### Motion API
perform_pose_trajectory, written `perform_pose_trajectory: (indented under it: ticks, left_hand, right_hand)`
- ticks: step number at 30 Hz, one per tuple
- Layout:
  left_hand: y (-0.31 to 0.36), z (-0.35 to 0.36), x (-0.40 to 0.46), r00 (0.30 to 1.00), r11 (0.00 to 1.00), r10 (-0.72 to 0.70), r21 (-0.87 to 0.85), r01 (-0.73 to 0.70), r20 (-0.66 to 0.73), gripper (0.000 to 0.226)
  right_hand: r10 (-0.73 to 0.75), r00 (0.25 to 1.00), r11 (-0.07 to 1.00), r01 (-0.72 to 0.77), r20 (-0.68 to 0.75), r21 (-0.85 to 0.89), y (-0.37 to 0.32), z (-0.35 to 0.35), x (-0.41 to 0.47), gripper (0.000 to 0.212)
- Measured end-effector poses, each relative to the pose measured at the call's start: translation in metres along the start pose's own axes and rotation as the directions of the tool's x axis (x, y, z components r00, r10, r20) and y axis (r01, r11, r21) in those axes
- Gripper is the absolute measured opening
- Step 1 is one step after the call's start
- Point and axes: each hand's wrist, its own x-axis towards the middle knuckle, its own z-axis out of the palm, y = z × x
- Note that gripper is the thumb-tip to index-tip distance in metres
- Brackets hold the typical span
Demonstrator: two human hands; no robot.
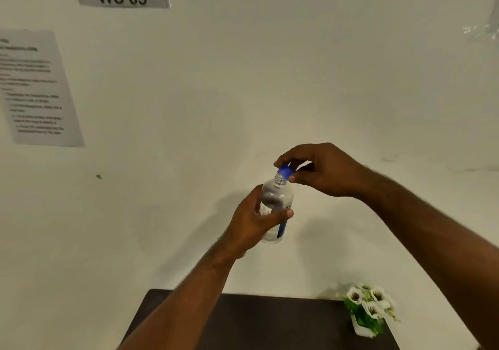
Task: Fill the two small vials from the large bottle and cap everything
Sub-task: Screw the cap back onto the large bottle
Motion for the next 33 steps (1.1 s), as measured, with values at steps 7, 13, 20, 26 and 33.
perform_pose_trajectory:
  ticks: [7, 13, 20, 26, 33]
  left_hand:
    - [0.014, -0.011, -0.006, 0.999, 1.0, -0.003, 0.022, 0.004, -0.037, 0.048]
    - [0.023, -0.014, -0.016, 0.999, 0.999, -0.032, -0.016, 0.031, -0.034, 0.059]
    - [0.024, -0.012, -0.024, 0.997, 0.997, -0.067, -0.048, 0.065, -0.038, 0.046]
    - [0.026, -0.011, -0.025, 0.998, 0.992, -0.061, -0.114, 0.058, -0.026, 0.045]
    - [0.024, -0.006, -0.027, 0.999, 0.993, -0.031, -0.117, 0.026, -0.035, 0.053]
  right_hand:
    - [-0.062, 0.955, 0.933, 0.159, 0.29, -0.322, -0.044, -0.023, 0.028, 0.048]
    - [0.003, 0.947, 0.862, 0.161, 0.322, -0.481, -0.061, -0.02, 0.035, 0.026]
    - [0.091, 0.947, 0.803, 0.113, 0.307, -0.585, -0.059, -0.011, 0.04, 0.048]
    - [0.002, 0.929, 0.946, 0.119, 0.371, -0.303, -0.061, -0.023, 0.043, 0.029]
    - [0.118, 0.945, 0.875, 0.046, 0.304, -0.482, -0.057, -0.005, 0.045, 0.042]
